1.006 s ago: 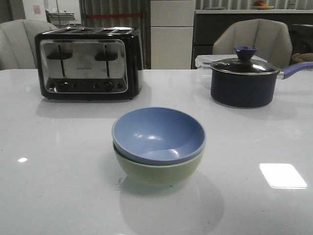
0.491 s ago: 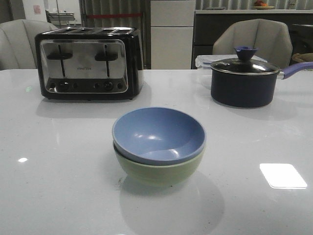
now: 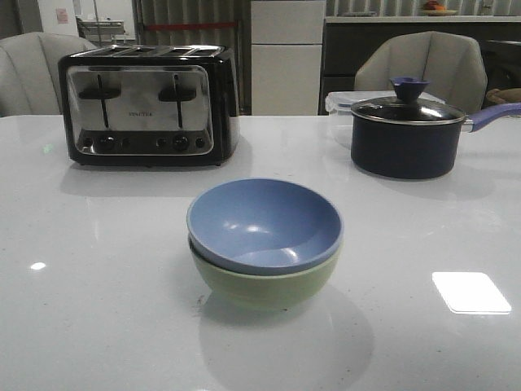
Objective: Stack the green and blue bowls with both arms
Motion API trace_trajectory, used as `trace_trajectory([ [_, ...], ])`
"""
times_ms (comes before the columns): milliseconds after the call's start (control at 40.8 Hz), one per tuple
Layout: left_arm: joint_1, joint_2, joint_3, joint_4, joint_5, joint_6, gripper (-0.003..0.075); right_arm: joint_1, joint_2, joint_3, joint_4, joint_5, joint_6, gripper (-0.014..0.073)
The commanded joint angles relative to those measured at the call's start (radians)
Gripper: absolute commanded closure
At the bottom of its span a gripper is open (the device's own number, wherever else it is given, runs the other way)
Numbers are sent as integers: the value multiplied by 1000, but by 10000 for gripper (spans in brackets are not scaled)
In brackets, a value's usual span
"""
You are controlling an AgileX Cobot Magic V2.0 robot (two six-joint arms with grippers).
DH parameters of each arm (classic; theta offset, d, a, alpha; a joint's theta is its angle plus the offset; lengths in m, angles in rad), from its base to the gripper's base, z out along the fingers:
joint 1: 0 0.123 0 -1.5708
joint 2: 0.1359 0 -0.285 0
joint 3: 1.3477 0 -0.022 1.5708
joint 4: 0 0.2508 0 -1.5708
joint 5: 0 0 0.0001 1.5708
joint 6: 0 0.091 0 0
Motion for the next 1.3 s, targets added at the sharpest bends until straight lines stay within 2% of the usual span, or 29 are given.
trace_trajectory([
  [0, 1, -14, 19, 21, -164, -69, 627, 2, -6, -29, -3, -60, -12, 536],
  [196, 1, -47, 112, 44, -267, -102, 627, 2, -6, -29, -3, -60, -12, 536],
  [1276, 1, -47, 112, 41, -287, -102, 627, 2, -10, -27, -3, -61, -12, 536],
])
